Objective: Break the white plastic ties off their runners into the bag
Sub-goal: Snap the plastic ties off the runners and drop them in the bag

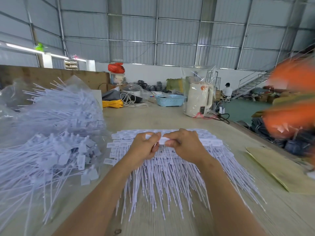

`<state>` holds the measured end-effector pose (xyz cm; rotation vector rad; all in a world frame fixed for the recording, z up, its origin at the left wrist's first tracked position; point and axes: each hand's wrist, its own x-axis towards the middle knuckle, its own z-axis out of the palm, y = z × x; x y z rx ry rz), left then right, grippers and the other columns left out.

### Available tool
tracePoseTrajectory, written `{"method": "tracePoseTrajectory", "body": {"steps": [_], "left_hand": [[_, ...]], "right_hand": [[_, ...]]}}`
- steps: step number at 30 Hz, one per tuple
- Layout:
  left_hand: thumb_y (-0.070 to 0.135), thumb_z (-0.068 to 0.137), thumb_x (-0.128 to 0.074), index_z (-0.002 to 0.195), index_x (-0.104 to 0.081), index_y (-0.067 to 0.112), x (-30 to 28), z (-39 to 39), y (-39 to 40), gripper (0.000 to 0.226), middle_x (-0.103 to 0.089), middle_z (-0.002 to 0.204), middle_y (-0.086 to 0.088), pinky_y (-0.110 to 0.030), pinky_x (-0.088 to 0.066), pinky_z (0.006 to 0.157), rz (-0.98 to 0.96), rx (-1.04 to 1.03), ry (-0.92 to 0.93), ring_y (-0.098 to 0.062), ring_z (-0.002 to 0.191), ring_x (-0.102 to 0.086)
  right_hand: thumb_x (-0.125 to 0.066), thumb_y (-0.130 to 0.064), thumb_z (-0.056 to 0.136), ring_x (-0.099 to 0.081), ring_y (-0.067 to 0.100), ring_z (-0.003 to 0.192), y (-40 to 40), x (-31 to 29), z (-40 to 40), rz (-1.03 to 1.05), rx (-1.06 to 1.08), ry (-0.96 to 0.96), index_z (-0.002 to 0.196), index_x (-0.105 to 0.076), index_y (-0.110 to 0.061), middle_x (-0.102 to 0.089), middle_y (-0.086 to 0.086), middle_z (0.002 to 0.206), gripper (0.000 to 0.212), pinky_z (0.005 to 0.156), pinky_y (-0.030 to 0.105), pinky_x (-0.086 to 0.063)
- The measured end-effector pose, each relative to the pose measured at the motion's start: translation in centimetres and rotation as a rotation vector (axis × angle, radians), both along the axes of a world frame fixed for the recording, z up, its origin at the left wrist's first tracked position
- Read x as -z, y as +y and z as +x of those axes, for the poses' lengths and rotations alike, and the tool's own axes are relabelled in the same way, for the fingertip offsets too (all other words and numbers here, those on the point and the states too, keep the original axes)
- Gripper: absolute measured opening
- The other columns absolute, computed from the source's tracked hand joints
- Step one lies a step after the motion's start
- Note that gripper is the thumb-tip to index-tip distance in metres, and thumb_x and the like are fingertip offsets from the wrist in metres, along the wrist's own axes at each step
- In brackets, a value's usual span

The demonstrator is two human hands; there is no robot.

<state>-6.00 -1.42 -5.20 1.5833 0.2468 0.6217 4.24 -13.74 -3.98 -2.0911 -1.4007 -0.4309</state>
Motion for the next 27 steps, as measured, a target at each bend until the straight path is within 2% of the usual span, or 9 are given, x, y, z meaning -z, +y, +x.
{"method": "tracePoseTrajectory", "body": {"steps": [3,7,9,12,16,20,22,24,27], "left_hand": [[0.023,0.097,-0.051,0.060,-0.044,0.012,-0.4,-0.5,0.5,0.039,-0.035,0.042,0.002,-0.013,-0.016,0.034,0.002,0.077,0.072,-0.009,0.031,-0.020],[0.029,0.095,-0.054,0.057,-0.051,0.011,-0.9,-1.7,1.9,0.042,-0.035,0.040,-0.001,-0.010,-0.015,0.034,0.099,0.090,0.250,-0.010,0.029,-0.020],[0.029,0.096,-0.052,0.059,-0.052,0.010,-0.8,-1.9,2.8,0.041,-0.038,0.040,-0.001,-0.009,-0.016,0.033,-0.027,0.029,0.164,-0.009,0.027,-0.021],[0.027,0.099,-0.045,0.072,-0.055,0.008,-0.1,-1.4,3.1,0.035,-0.048,0.052,-0.003,-0.012,-0.023,0.030,-0.291,-0.018,-0.045,-0.007,0.028,-0.030],[0.025,0.101,-0.042,0.084,-0.059,0.008,1.1,-0.3,1.6,0.029,-0.046,0.068,-0.007,-0.016,-0.024,0.033,-0.290,-0.062,-0.097,-0.006,0.034,-0.030],[0.055,0.088,-0.045,0.088,-0.059,0.007,0.4,0.1,0.6,0.050,-0.045,0.061,-0.001,-0.017,-0.023,0.033,-0.364,0.027,-0.075,-0.006,0.039,-0.031],[0.067,0.072,-0.046,0.086,-0.058,0.009,0.3,0.2,-0.1,0.061,-0.046,0.056,0.002,-0.017,-0.024,0.035,-0.326,0.094,-0.079,-0.007,0.040,-0.032],[0.064,0.068,-0.052,0.082,-0.059,0.012,0.4,0.2,-0.8,0.055,-0.047,0.053,0.006,-0.017,-0.025,0.038,-0.195,0.062,-0.066,-0.006,0.040,-0.034],[0.044,0.087,-0.059,0.081,-0.059,0.013,0.9,0.5,-1.1,0.031,-0.044,0.049,0.007,-0.018,-0.030,0.042,0.017,-0.093,-0.104,-0.004,0.039,-0.036]], "right_hand": [[-0.059,-0.017,0.090,-0.047,0.012,0.075,0.2,-0.2,-0.4,0.023,-0.064,0.056,0.094,-0.071,-0.029,-0.060,-0.006,0.066,0.017,0.077,0.033,-0.029],[-0.057,-0.020,0.092,-0.054,0.018,0.087,-1.1,-0.1,0.6,-0.092,0.068,-0.098,0.089,-0.071,-0.027,-0.068,-0.007,0.081,0.017,0.077,0.030,-0.030],[-0.057,-0.019,0.093,-0.051,0.016,0.076,-2.4,-0.3,1.5,-0.006,0.114,-0.011,0.079,-0.069,-0.027,-0.060,-0.011,0.071,0.020,0.077,0.029,-0.036],[-0.056,-0.010,0.092,-0.048,0.013,0.065,-2.3,-1.1,1.0,0.255,-0.037,0.262,0.098,-0.070,-0.012,-0.057,-0.002,0.071,0.016,0.064,0.025,-0.035],[-0.048,-0.004,0.094,-0.052,0.019,0.073,-0.4,-1.1,-1.0,0.086,-0.188,0.263,0.120,-0.061,-0.013,-0.062,0.011,0.091,0.030,0.065,0.028,-0.040],[-0.047,0.003,0.092,-0.053,0.021,0.099,0.2,-0.5,-1.4,0.039,-0.200,0.263,0.125,-0.054,-0.011,-0.061,0.007,0.110,0.037,0.081,0.026,-0.040],[-0.047,0.003,0.091,-0.053,0.020,0.104,0.4,-0.3,-1.5,0.051,-0.187,0.291,0.128,-0.051,-0.013,-0.060,0.009,0.115,0.040,0.083,0.024,-0.040],[-0.050,0.002,0.091,-0.054,0.020,0.103,0.6,-0.1,-1.5,0.077,-0.190,0.302,0.129,-0.046,-0.014,-0.061,0.011,0.111,0.042,0.083,0.022,-0.040],[-0.057,-0.001,0.088,-0.055,0.018,0.088,0.8,0.1,-1.5,0.117,-0.187,0.285,0.130,-0.042,-0.011,-0.061,0.007,0.095,0.046,0.071,0.013,-0.038]]}}
